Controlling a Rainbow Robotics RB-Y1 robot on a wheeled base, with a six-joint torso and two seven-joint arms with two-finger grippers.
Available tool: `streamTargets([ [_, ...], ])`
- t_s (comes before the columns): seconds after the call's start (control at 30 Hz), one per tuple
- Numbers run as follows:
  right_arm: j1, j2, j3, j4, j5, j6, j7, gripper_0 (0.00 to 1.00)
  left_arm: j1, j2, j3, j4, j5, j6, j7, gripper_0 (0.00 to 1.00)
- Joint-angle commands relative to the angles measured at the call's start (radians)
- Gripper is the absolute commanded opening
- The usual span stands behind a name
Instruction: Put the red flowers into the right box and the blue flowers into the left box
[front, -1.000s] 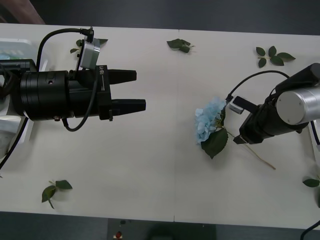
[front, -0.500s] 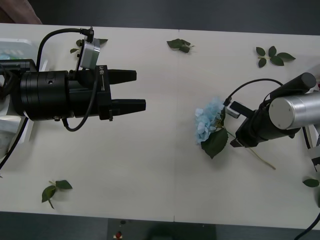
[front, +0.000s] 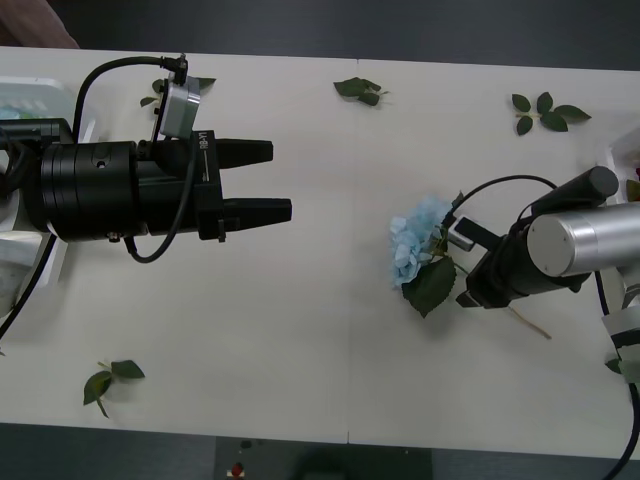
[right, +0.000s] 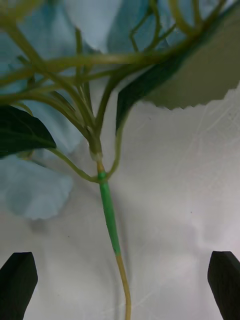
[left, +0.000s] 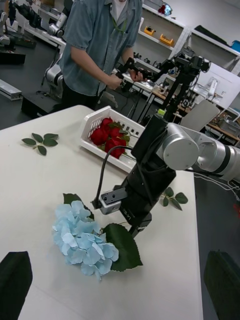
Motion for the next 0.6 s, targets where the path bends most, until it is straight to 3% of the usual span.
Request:
streamTargets([
  [0.03, 0.000, 0.020, 0.001, -0.019, 0.016, -0.006, 0.030, 1.00, 0.010, 0.029, 0.009, -0.034, 0.011, 0.008, -0.040, 1.00],
  [0.37, 0.014, 0.038, 0.006, -0.019, 0.042, -0.029, 0.030, 0.97, 0.010, 0.029, 0.009, -0.034, 0.011, 0.008, -0.040, 1.00],
  [0.43, 0.015, 0.040, 0.012, -0.018, 0.047, -0.035, 0.030, 0.56, 0.010, 0.029, 0.009, -0.034, 0.011, 0.008, -0.040, 1.00],
  [0.47, 0.015, 0.040, 0.012, -0.018, 0.047, -0.035, 0.029, 0.41, 0.010, 0.029, 0.009, -0.034, 0.011, 0.008, -0.040, 1.00],
  [0.5, 0.015, 0.041, 0.012, -0.018, 0.048, -0.035, 0.029, 0.16, 0.010, 0.029, 0.009, -0.034, 0.011, 0.008, -0.040, 1.00],
  [0.53, 0.015, 0.044, 0.012, -0.018, 0.050, -0.035, 0.030, 0.06, 0.010, 0.029, 0.009, -0.034, 0.011, 0.008, -0.040, 1.00],
  [0.6, 0.015, 0.044, 0.012, -0.018, 0.051, -0.035, 0.030, 0.00, 0.010, 0.029, 0.009, -0.034, 0.011, 0.008, -0.040, 1.00],
])
